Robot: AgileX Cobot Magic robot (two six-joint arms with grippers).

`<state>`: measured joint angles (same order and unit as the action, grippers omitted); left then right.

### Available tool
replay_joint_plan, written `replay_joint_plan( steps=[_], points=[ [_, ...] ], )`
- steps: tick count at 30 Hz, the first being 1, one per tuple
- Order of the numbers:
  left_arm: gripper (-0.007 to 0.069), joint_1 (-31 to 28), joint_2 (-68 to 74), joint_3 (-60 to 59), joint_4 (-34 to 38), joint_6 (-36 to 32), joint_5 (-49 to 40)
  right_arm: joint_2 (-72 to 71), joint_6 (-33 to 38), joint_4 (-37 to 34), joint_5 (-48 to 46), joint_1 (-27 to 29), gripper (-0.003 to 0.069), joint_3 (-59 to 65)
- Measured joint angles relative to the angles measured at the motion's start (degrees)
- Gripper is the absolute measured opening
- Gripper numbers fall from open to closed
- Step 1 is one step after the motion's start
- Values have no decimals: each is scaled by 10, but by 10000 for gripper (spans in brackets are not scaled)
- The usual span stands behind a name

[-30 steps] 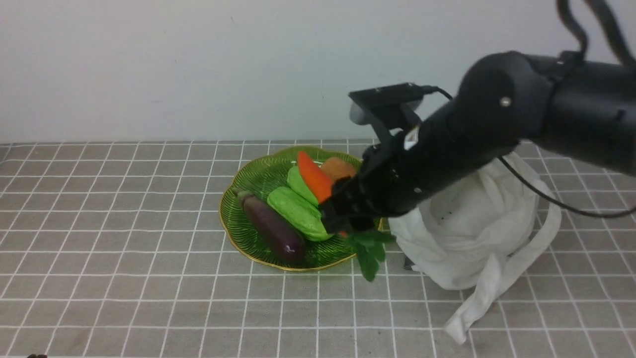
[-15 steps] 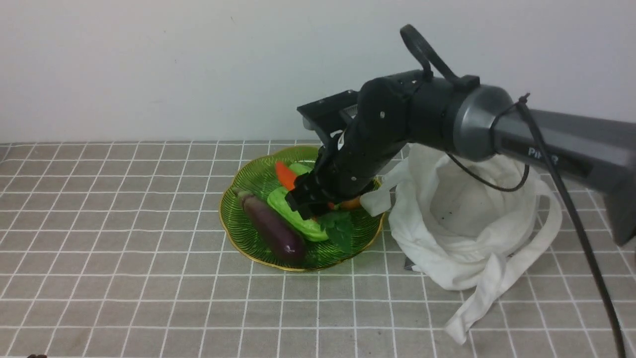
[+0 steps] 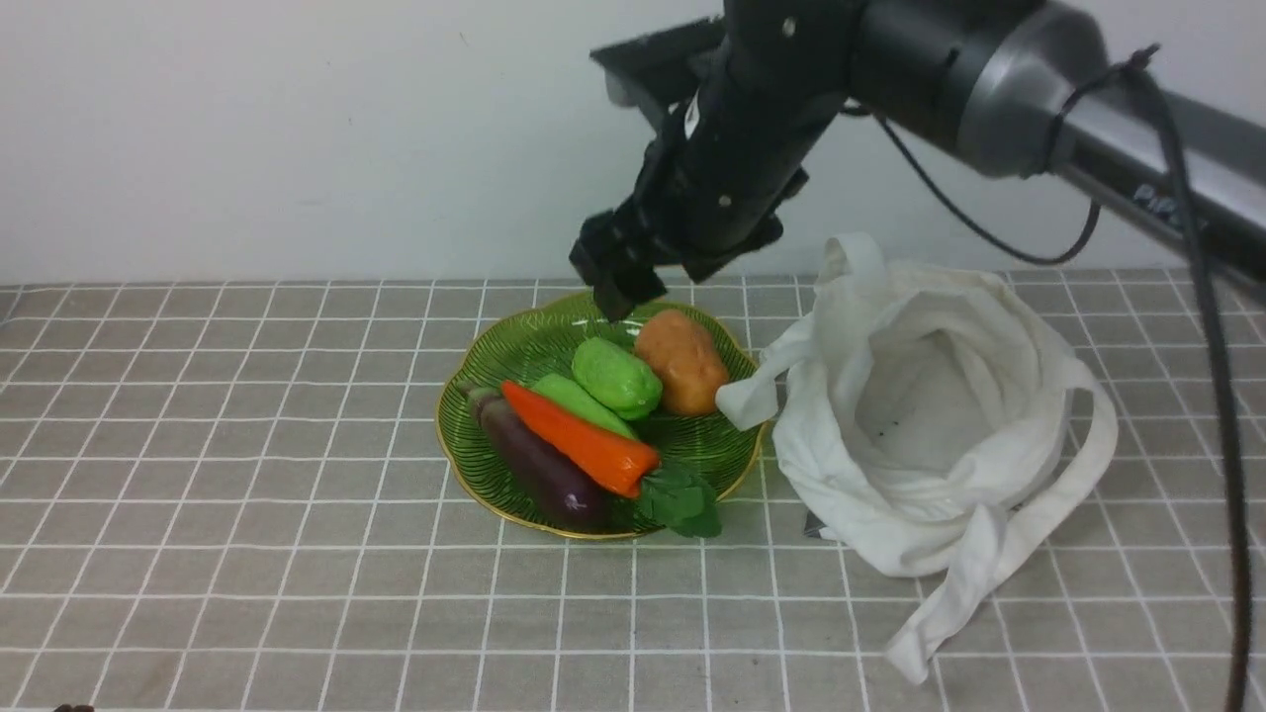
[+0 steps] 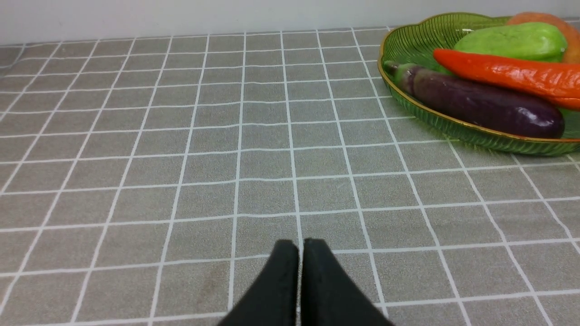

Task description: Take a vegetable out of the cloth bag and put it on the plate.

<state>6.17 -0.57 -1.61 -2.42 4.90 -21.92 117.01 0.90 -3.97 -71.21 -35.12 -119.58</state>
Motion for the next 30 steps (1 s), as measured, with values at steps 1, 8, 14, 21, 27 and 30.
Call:
replay_joint_plan(
  steps=[1, 8, 14, 21, 27, 30],
  points=[
    [-5, 0, 0, 0, 0, 0, 0, -19, -1, 5, -2, 0, 402, 1],
    [-5, 0, 0, 0, 0, 0, 0, -200, -4, 17, -5, 0, 54, 76],
    [-5, 0, 0, 0, 0, 0, 0, -480, -15, 51, -1, 0, -13, 296],
    [-5, 0, 0, 0, 0, 0, 0, -848, -40, 50, 413, 0, -15, 750],
    [-5, 0, 0, 0, 0, 0, 0, -1031, -45, 40, 551, 0, -15, 938],
    [-5, 0, 0, 0, 0, 0, 0, -1106, -45, 52, 562, 0, -15, 959]
  ],
)
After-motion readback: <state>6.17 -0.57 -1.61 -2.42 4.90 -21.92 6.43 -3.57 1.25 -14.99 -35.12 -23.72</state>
